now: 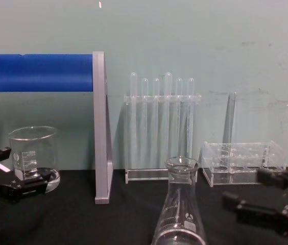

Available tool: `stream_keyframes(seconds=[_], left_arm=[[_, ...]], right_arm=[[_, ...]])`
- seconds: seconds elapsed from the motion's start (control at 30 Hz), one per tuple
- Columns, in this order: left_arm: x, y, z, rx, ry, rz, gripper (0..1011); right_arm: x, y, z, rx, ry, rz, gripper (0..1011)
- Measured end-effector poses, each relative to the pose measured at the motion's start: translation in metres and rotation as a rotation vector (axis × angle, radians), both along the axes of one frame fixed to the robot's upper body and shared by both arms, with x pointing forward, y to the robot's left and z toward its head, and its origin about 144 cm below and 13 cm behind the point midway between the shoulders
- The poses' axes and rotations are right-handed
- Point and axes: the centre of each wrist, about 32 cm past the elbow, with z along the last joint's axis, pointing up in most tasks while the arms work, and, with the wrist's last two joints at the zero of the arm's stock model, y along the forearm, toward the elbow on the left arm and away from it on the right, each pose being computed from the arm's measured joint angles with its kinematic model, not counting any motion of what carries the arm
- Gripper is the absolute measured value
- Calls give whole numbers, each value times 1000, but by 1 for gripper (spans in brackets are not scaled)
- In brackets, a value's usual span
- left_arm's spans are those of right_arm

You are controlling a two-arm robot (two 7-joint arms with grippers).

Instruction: Grasp the erlenmeyer flask with one hand, shake it three times, then place it back.

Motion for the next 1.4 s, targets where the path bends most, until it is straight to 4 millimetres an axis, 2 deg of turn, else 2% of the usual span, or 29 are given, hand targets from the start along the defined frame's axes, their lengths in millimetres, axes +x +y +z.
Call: stream_keyframes(seconds=[0.2,0.53,0.93,1.4], left_arm=[[0,0,0,0,0,0,1001],[0,0,0,0,0,0,1001],[0,0,0,0,0,0,1001],[0,0,0,0,0,0,1001]], right_arm=[[11,-8,-1,-8,-41,-178,1002],[40,-6,-12,2,-114,-427,1003],[57,2,-42,-70,-112,-508,1002],[58,2,-42,-76,-113,-507,1003]])
